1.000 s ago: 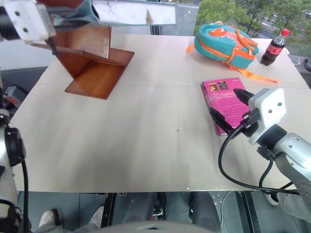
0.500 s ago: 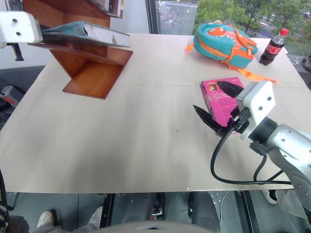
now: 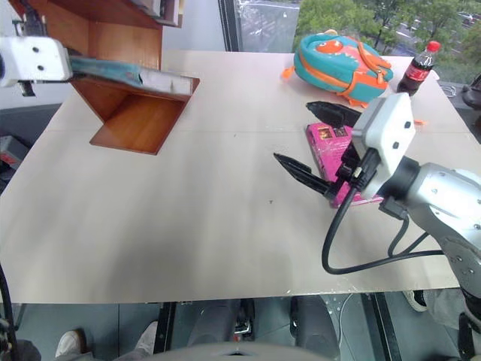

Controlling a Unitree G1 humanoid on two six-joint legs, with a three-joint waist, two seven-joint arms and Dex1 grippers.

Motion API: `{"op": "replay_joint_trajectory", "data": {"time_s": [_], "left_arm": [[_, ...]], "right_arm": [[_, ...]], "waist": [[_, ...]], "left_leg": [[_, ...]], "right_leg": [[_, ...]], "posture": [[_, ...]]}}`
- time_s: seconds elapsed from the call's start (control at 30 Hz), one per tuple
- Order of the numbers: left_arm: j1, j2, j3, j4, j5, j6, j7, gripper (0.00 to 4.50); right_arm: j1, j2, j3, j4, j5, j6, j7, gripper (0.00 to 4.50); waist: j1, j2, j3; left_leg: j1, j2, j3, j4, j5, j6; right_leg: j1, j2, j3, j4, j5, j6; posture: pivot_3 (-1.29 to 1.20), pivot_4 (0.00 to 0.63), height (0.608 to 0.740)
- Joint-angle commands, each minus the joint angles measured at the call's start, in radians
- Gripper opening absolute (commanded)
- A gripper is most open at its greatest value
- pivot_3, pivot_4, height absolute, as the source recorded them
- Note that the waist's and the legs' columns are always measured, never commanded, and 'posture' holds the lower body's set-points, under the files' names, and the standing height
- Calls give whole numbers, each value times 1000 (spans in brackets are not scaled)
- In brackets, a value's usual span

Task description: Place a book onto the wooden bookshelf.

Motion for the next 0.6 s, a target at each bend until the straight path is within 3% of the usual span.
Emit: {"op": "replay_joint_trajectory", "data": {"time_s": [0.03, 0.1, 0.23, 0.33, 0.47, 0.6], "left_arm": [[-4, 70, 66, -10, -72, 8, -45, 3643], [14, 87, 102, -20, -124, 10, -90, 4436], [104, 134, 223, -82, -307, 16, -265, 4436], [226, 151, 360, -197, -508, 189, -377, 4436], [528, 146, 551, -553, -755, 568, -401, 4436], [943, -13, 747, -1155, -1044, 1053, -179, 4436]], "right_arm": [[-25, 7, 7, 17, -29, -21, 39, 4500], [-29, 11, 4, 36, -37, -29, 64, 4500], [-35, 12, -5, 82, -55, -42, 124, 4500], [-37, 10, -1, 110, -72, -49, 158, 4500], [-27, 9, 3, 130, -104, -55, 189, 4500], [5, 5, 2, 125, -122, -15, 165, 4500]], "waist": [[-4, 0, 0], [-9, 0, 0], [-11, 0, 0], [-11, 0, 0], [-12, 0, 0], [-10, 2, 0]], "left_leg": [[0, 0, 0, 0, 0, 0], [0, 0, 1, 0, 0, 0], [0, 0, 1, 0, 0, 0], [0, 0, 1, 1, 0, 0], [0, 0, 0, 4, 0, 0], [0, 0, -2, 7, 0, 0]], "right_leg": [[0, 0, 0, 0, 0, 0], [0, -1, 0, 0, 0, 0], [-1, -1, 0, 1, 0, 0], [-1, -2, 0, 2, 0, 0], [0, -3, 0, 3, 0, 0], [1, -5, -1, 4, 0, 0]], "posture": [[0, 150, 740], [0, 150, 740], [0, 150, 740], [0, 150, 740], [0, 150, 740], [0, 150, 740]]}}
